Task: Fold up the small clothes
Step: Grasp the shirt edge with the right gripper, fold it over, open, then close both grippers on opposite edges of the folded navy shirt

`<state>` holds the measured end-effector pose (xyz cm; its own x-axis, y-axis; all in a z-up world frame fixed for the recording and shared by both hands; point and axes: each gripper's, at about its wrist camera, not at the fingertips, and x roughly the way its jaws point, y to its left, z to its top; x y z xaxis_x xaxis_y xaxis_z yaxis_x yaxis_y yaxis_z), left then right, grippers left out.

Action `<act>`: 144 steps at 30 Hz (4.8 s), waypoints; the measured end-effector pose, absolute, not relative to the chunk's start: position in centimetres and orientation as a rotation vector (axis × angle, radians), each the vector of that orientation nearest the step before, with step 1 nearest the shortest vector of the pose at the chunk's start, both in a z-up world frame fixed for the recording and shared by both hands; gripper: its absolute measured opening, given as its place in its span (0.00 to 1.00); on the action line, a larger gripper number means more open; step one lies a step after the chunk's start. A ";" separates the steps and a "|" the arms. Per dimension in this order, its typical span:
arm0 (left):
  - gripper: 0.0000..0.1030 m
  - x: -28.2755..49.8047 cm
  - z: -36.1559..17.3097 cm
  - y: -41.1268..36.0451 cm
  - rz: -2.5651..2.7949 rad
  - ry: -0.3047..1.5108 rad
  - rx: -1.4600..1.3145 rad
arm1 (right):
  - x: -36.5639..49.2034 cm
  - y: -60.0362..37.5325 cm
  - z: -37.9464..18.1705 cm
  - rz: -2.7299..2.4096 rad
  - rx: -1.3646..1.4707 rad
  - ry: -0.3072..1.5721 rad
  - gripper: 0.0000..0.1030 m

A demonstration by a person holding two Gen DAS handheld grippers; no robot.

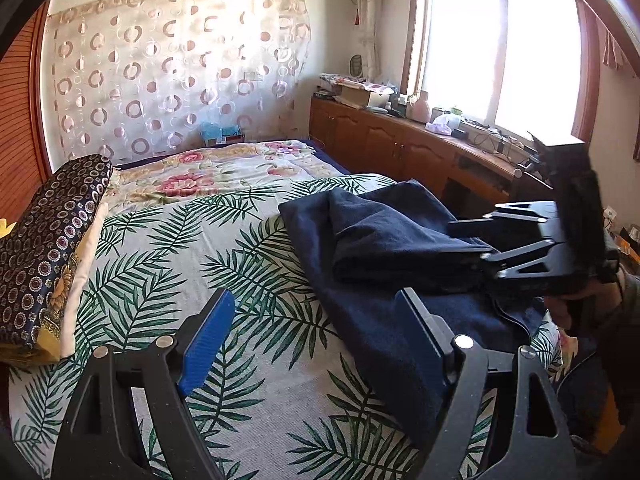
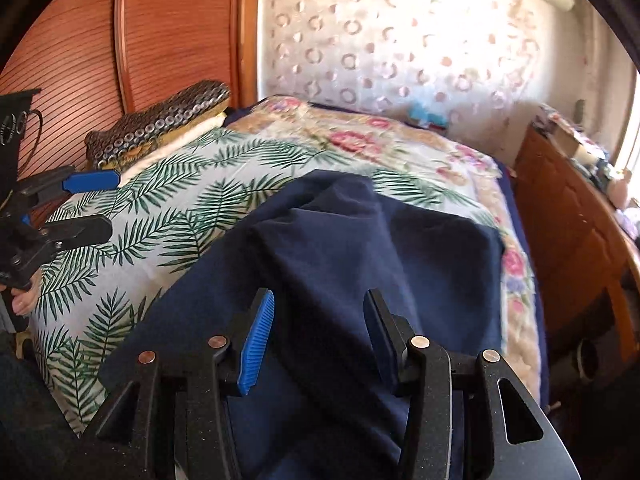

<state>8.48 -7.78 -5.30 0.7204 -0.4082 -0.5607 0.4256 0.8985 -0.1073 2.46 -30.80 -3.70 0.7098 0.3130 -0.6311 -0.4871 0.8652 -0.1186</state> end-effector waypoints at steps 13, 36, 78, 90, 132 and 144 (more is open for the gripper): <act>0.80 8.7 -6.0 -7.3 -0.458 0.631 0.012 | 8.5 -26.6 -5.1 0.519 -0.356 0.727 0.52; 0.80 8.6 -6.6 -8.0 -0.481 0.655 0.028 | 12.8 -31.3 -0.6 0.307 -0.333 0.629 0.07; 0.80 7.6 -10.9 -13.3 -0.605 0.818 0.115 | 0.0 -38.2 -5.9 0.338 -0.160 0.775 0.07; 0.80 7.1 -10.9 -14.0 -0.607 0.825 0.146 | -3.9 -40.4 -4.2 0.232 -0.121 0.728 0.19; 0.34 3.0 -11.5 -13.1 -0.686 0.872 0.144 | -2.7 -41.3 -9.5 0.198 -0.076 0.800 0.32; 0.05 4.5 -7.1 -12.9 -0.747 0.784 0.091 | -3.2 -42.8 -5.4 0.288 0.077 0.591 0.05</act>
<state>4.53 -12.89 -7.08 0.4693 -0.5758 -0.6694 0.6404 0.7439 -0.1910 -3.18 -42.85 -5.39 0.7917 0.2893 -0.5380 -0.2454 0.9572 0.1535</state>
